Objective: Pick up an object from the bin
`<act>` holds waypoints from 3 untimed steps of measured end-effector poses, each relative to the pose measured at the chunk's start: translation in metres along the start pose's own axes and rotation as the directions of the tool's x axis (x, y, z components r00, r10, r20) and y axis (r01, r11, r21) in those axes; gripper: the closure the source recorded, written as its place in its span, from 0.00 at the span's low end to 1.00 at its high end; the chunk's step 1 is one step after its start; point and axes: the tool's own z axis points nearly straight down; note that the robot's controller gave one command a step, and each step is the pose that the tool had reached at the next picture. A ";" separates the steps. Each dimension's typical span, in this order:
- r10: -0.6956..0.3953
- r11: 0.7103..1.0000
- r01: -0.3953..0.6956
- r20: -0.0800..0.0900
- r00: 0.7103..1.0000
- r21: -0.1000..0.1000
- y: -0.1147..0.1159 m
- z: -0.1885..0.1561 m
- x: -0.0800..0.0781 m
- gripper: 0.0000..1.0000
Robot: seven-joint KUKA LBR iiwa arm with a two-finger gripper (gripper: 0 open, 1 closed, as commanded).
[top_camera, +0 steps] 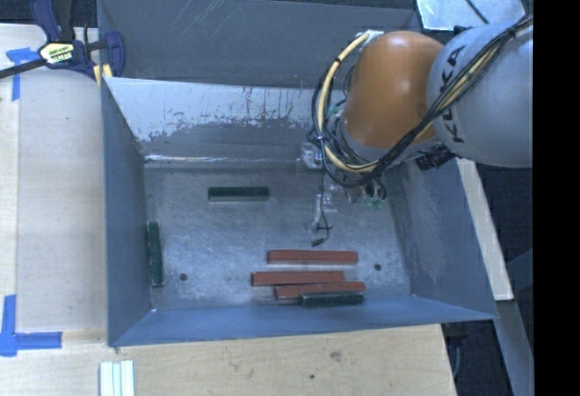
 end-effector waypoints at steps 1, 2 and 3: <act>0.000 1.000 0.000 0.000 1.000 0.000 0.000 0.000 0.000 0.00; -0.114 0.993 0.114 0.004 0.993 0.000 -0.010 0.023 -0.014 0.00; -0.199 0.980 0.199 0.001 0.980 0.001 -0.003 0.046 0.026 0.00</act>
Offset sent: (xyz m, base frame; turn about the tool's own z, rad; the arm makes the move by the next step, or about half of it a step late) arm 0.0263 -0.0262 -0.0564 -0.2346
